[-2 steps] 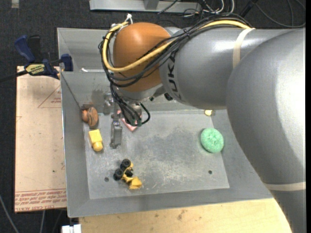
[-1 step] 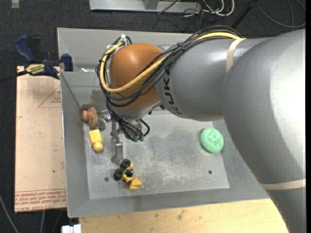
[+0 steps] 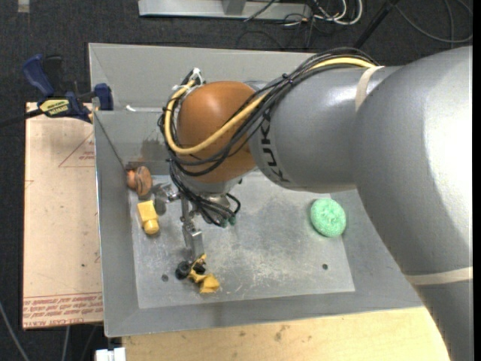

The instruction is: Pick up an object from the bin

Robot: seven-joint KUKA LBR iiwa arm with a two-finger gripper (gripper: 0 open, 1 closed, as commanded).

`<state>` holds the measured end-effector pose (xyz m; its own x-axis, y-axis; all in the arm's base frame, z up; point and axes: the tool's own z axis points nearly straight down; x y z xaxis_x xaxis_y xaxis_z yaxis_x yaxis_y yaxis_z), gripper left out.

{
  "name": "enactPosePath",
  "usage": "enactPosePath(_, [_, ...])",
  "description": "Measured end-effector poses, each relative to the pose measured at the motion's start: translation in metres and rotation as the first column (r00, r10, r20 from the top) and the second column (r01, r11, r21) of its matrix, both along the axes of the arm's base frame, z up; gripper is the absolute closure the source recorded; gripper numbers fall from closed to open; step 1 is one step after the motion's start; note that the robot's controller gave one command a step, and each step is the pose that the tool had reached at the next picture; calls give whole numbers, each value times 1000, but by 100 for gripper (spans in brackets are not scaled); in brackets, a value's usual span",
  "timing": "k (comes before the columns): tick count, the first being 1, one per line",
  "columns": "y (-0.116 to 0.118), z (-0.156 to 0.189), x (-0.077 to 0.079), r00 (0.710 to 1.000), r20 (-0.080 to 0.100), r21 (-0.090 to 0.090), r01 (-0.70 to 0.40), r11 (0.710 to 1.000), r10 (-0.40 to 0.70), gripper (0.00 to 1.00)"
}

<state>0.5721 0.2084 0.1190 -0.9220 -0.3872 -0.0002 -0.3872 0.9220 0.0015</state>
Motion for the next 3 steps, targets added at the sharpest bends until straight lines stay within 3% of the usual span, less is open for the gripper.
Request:
enactPosePath(1, [-38, -2, 7, 986, 0, 0, 168, 986, -168, 0])
enactPosePath(2, [-65, -18, -14, 979, 2, 0, 205, 979, -205, 0])
enactPosePath(3, [-67, -31, -23, 998, 0, -1, -63, 998, 63, 0])
